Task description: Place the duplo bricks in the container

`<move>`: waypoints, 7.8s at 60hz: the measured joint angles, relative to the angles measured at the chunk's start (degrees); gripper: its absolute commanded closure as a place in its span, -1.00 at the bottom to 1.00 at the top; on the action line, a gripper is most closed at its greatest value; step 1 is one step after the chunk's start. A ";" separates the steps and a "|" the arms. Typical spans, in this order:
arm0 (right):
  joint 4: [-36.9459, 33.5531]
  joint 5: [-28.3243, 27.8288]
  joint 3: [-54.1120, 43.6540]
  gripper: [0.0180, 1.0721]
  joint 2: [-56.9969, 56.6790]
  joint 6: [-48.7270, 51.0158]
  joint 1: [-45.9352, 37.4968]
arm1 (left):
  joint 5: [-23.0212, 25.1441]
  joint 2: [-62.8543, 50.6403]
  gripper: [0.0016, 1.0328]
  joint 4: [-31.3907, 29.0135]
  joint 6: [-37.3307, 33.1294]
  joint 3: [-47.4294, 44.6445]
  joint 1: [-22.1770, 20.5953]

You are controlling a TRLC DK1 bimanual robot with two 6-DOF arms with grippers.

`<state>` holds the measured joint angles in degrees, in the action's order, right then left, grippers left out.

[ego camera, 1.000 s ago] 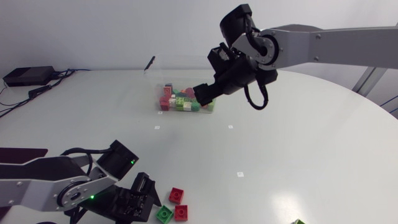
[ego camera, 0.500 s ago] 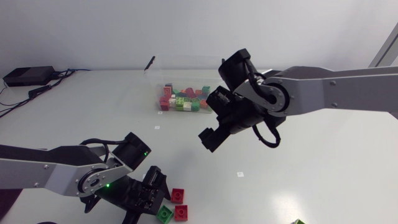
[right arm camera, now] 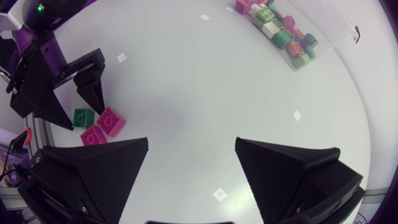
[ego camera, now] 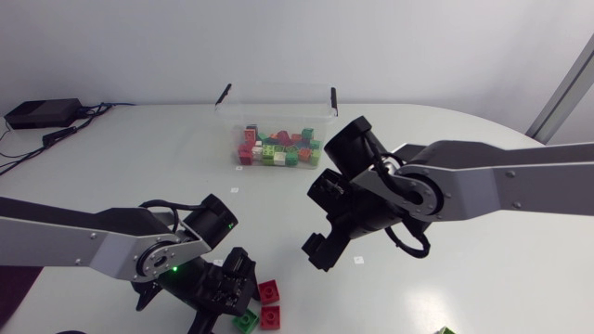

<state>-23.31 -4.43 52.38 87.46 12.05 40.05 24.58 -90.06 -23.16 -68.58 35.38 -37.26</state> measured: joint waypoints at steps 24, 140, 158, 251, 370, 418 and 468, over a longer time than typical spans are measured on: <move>0.76 0.00 -1.70 -0.91 -2.19 -0.02 2.25 | -0.24 0.00 0.03 -0.46 0.66 0.26 0.00; -26.71 -3.96 30.47 -0.13 30.67 -27.12 15.78 | 4.59 36.46 0.55 12.74 15.26 -11.74 36.09; -27.10 -4.35 30.88 0.21 31.82 -27.30 15.76 | 4.74 37.13 0.55 23.43 27.96 -11.74 39.04; -23.54 -1.70 44.09 0.36 22.69 -24.41 -9.92 | 2.01 -18.10 0.55 33.20 49.55 41.90 29.14; -15.74 2.82 72.78 -0.82 37.16 -22.53 -14.29 | -0.90 11.82 -0.92 18.49 22.21 6.71 18.43; -27.47 3.23 65.77 -0.90 28.22 -23.61 -13.73 | 0.85 15.78 -0.92 7.43 13.18 -4.31 6.88; -29.49 3.41 17.29 -0.90 0.90 -11.23 -9.35 | 0.85 5.57 -0.48 11.72 16.52 -4.13 -2.73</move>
<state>-52.80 -1.02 69.67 88.36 0.82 30.70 25.43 -84.49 -11.44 -52.05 31.24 -39.99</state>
